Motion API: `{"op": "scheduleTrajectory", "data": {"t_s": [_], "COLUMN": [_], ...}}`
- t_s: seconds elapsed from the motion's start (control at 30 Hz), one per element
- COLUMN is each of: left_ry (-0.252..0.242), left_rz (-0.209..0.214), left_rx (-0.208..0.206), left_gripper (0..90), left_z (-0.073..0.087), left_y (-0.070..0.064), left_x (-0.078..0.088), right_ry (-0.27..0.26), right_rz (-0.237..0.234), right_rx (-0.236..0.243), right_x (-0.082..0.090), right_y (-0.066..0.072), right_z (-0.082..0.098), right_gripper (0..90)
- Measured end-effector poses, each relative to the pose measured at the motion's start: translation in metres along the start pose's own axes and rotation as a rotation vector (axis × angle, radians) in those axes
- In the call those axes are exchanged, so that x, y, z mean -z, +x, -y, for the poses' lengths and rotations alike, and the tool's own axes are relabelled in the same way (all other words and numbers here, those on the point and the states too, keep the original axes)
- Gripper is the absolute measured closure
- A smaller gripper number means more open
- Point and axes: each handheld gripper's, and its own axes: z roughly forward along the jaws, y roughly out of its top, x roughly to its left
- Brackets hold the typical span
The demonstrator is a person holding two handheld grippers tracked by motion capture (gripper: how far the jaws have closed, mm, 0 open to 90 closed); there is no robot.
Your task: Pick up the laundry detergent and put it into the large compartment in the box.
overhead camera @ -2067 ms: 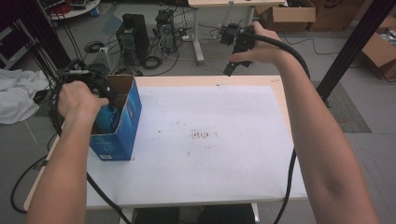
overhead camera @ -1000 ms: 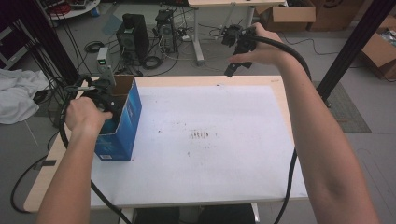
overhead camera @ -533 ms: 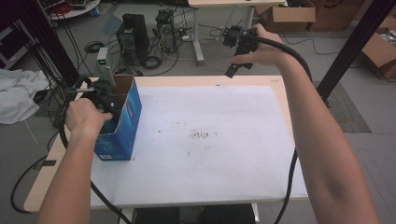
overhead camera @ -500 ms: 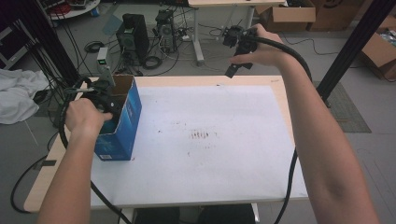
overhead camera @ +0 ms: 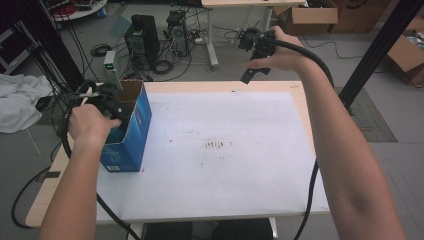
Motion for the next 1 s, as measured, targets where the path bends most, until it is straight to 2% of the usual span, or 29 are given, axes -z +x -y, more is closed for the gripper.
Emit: {"op": "scheduleTrajectory", "data": {"t_s": [0.23, 0.3, 0.53, 0.7, 0.77, 0.83, 0.9, 1.0], "left_ry": [-0.015, -0.031, -0.079, -0.110, -0.143, -0.184, -0.209, -0.226], "left_rz": [-0.025, -0.028, -0.034, -0.013, 0.001, 0.009, 0.035, 0.057], "left_rx": [-0.015, -0.013, -0.050, -0.121, -0.165, -0.214, -0.258, -0.338], "left_gripper": [29.5, 28.7, 23.7, 19.6, 18.5, 18.1, 17.5, 16.2], "left_z": [0.000, 0.000, 0.002, 0.003, 0.004, 0.006, 0.007, 0.009], "left_y": [-0.001, 0.000, 0.004, 0.001, -0.005, -0.013, -0.022, -0.038], "left_x": [0.011, 0.018, 0.047, 0.066, 0.074, 0.080, 0.084, 0.086], "right_ry": [-0.005, -0.004, -0.005, -0.005, -0.003, -0.003, -0.001, 0.000], "right_rz": [-0.004, -0.004, -0.003, -0.005, -0.006, -0.006, -0.004, -0.004], "right_rx": [-0.005, -0.004, -0.005, -0.009, -0.009, -0.009, -0.009, -0.012], "right_x": [0.000, 0.000, 0.000, -0.001, -0.001, -0.001, 0.000, 0.000], "right_y": [0.000, -0.001, -0.002, -0.003, -0.003, -0.003, -0.003, -0.003], "right_z": [0.002, 0.002, 0.003, 0.003, 0.003, 0.003, 0.002, 0.002], "right_gripper": [27.6, 27.5, 27.5, 27.5, 27.5, 27.5, 27.5, 27.5]}}
